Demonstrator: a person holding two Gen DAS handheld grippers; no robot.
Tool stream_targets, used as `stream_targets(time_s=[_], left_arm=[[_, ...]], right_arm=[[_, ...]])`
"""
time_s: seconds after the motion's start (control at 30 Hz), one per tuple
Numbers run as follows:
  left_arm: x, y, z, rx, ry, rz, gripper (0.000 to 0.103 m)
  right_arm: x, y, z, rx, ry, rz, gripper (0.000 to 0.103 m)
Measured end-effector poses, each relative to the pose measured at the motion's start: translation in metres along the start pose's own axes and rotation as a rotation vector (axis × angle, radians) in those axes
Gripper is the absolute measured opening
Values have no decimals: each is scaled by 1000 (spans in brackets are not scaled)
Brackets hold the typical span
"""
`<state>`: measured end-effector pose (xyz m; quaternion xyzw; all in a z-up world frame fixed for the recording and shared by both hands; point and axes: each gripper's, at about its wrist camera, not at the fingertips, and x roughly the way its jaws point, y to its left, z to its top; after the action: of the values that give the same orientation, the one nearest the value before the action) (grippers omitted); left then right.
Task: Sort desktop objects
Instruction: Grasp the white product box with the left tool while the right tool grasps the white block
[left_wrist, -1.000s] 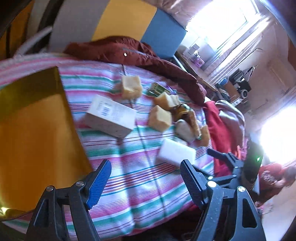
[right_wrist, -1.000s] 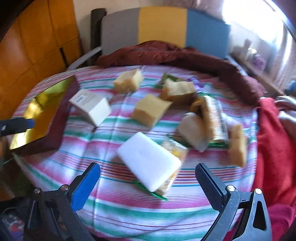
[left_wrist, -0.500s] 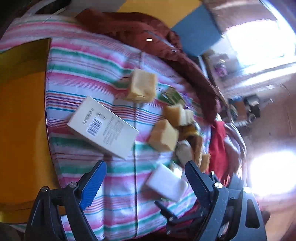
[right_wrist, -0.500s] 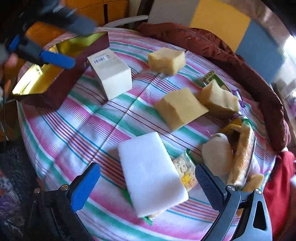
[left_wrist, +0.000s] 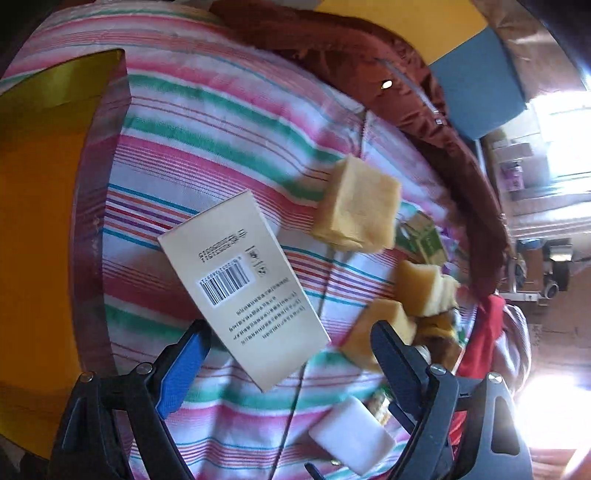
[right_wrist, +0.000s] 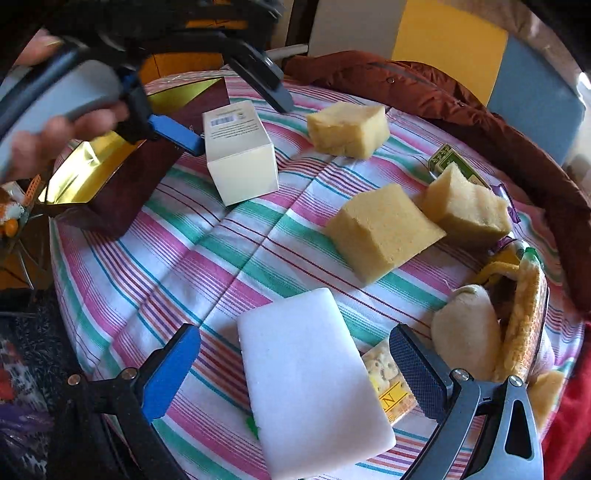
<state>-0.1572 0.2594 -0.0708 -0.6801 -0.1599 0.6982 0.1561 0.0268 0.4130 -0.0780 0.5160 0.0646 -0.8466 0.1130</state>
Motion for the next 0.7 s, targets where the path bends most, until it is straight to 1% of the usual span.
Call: stream_targets(time_s=[0.1, 0.17, 0.23, 0.33, 0.47, 0.53, 0.6, 0.67, 0.7], left_arm=[[8, -6, 5, 45, -32, 76, 89], [12, -5, 6, 65, -35, 99, 86], [14, -2, 7, 75, -29, 118, 78], [19, 4, 7, 77, -14, 118, 75], [22, 1, 3, 142, -17, 135, 68], [20, -5, -1, 208, -28, 146, 56], [14, -12, -7, 281, -58, 154, 52], [8, -16, -13, 337, -78, 140, 52], [5, -18, -16, 355, -84, 127, 51]], right_arm=[[-2, -1, -1, 1, -14, 5, 103], [-4, -1, 0, -3, -23, 14, 102], [-4, -1, 0, 1, -25, 16, 101], [-2, -5, -1, 13, -22, 16, 101], [-3, -12, -2, 32, -22, 27, 101], [-2, -12, -3, 35, -18, 35, 99], [1, -12, -3, 32, -6, 35, 93], [4, -13, -3, 32, 10, 31, 89], [5, -13, -4, 30, 16, 26, 85]])
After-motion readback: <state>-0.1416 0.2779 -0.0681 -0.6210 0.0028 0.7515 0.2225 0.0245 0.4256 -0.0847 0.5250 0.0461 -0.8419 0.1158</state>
